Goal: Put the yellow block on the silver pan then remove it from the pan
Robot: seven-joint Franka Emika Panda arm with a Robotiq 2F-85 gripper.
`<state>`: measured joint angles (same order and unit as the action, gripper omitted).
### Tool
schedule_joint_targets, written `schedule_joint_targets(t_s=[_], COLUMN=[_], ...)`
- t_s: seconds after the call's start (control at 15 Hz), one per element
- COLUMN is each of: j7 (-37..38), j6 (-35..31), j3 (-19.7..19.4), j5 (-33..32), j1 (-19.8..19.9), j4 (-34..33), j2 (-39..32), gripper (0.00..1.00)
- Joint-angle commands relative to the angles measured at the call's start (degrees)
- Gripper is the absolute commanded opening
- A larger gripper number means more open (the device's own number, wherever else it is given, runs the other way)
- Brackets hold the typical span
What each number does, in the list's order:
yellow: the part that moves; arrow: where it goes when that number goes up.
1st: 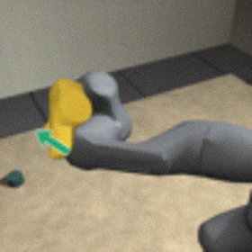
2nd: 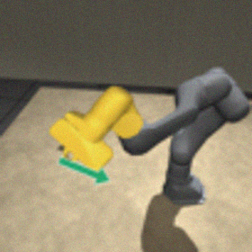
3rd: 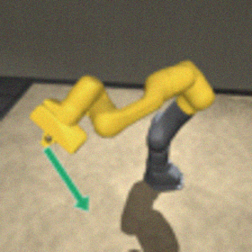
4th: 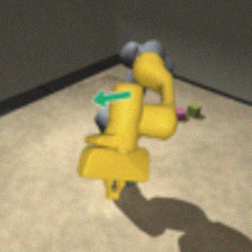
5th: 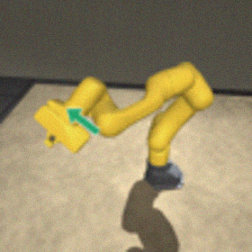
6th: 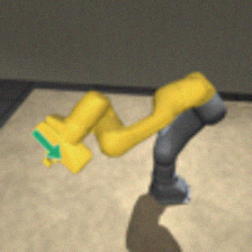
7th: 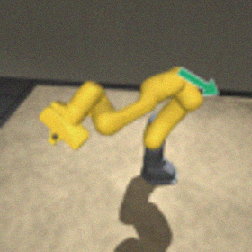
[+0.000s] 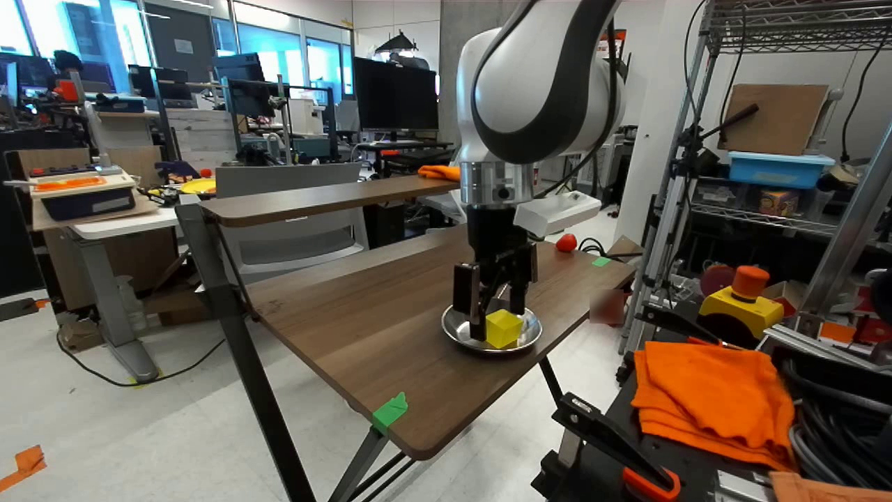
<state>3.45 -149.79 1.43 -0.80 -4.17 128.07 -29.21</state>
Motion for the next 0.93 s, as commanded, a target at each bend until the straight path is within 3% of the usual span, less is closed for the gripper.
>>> schedule_joint_targets(t_s=[0.0, 0.4, 0.47, 0.87], j7=[-0.5, -0.2, 0.0, 0.0], j6=[0.1, 0.2, 0.2, 0.3], j3=[-0.4, -0.9, -1.0, -1.3], j5=[-0.5, -0.7, -0.8, -1.0], j1=[0.1, -0.1, -0.2, -0.2], j4=[-0.3, -0.3, -0.4, -0.4], j2=[-1.0, -1.6, -1.6, -1.5], gripper=[1.0, 1.0, 0.78, 0.34])
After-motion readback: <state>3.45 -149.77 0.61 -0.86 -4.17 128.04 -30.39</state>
